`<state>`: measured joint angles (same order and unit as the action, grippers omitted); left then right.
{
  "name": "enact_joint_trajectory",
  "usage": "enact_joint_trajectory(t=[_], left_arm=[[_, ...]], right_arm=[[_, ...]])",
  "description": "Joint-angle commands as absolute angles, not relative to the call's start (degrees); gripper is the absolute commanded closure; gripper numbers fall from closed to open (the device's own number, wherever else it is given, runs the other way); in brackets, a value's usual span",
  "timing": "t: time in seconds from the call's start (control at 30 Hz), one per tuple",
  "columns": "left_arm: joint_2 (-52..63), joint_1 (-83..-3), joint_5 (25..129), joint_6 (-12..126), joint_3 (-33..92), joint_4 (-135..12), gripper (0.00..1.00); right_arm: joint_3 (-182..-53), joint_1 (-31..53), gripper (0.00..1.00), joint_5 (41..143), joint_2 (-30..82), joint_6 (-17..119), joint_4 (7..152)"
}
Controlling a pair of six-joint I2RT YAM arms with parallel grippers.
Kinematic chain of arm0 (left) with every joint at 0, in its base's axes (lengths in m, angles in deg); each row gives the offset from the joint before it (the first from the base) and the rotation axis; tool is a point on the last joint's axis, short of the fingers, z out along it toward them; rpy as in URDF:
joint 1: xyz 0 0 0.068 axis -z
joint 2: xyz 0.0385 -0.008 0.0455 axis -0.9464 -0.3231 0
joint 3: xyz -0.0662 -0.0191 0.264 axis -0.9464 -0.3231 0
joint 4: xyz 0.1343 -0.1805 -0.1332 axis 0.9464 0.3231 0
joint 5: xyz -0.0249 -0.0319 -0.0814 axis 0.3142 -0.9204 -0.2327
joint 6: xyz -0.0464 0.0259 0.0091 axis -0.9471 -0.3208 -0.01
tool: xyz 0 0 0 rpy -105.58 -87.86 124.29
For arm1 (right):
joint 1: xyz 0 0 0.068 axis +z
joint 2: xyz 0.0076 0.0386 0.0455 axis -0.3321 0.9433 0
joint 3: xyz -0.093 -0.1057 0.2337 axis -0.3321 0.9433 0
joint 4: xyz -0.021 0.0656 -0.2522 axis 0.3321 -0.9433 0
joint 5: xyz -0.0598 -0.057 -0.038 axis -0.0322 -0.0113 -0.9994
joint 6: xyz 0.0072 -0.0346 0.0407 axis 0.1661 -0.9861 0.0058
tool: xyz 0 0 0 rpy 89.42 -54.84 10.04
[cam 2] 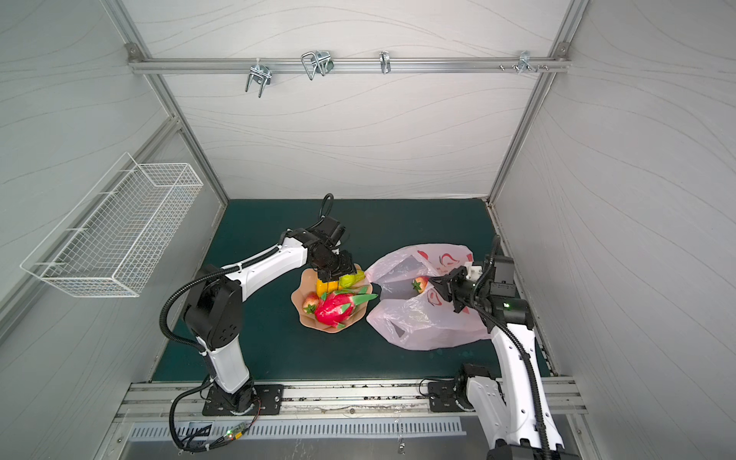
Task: Place the fruits into the plastic bag
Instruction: Pick up the fruit from the plate.
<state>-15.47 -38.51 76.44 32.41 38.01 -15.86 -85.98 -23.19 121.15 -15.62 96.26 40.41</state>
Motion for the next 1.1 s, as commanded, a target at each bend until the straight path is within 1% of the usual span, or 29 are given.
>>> enact_joint_trajectory(t=[0.0, 0.13, 0.23, 0.33, 0.73, 0.97, 1.07], left_arm=[[-16.6, -38.6, 76.2, 33.7, 40.0, -16.1, 0.42], [-15.8, -38.6, 76.5, 34.2, 39.7, -15.2, 0.53], [-14.2, -38.6, 76.6, 34.1, 39.5, -15.1, 0.59], [-12.1, -38.7, 76.9, 34.4, 39.3, -14.2, 0.62], [-0.5, -38.7, 80.7, 37.0, 39.4, -7.2, 0.67], [6.2, -38.0, 76.9, 34.3, 35.1, -9.3, 0.71], [7.0, -35.6, 76.0, 32.1, 34.6, -12.1, 0.72]], right_arm=[[-87.3, -23.4, 1.0, 121.0, -16.0, 96.3, 39.4], [-87.3, -23.4, 1.0, 121.1, -16.0, 96.4, 39.5], [-87.3, -23.4, 1.0, 121.0, -15.8, 96.4, 39.7], [-87.4, -23.4, 1.0, 121.1, -15.6, 96.5, 40.0], [-88.0, -23.4, 1.0, 121.4, -15.4, 96.6, 40.0], [-87.9, -23.4, 1.0, 121.6, -15.6, 96.6, 39.8], [-87.8, -23.4, 1.0, 121.6, -15.7, 96.6, 39.8]])
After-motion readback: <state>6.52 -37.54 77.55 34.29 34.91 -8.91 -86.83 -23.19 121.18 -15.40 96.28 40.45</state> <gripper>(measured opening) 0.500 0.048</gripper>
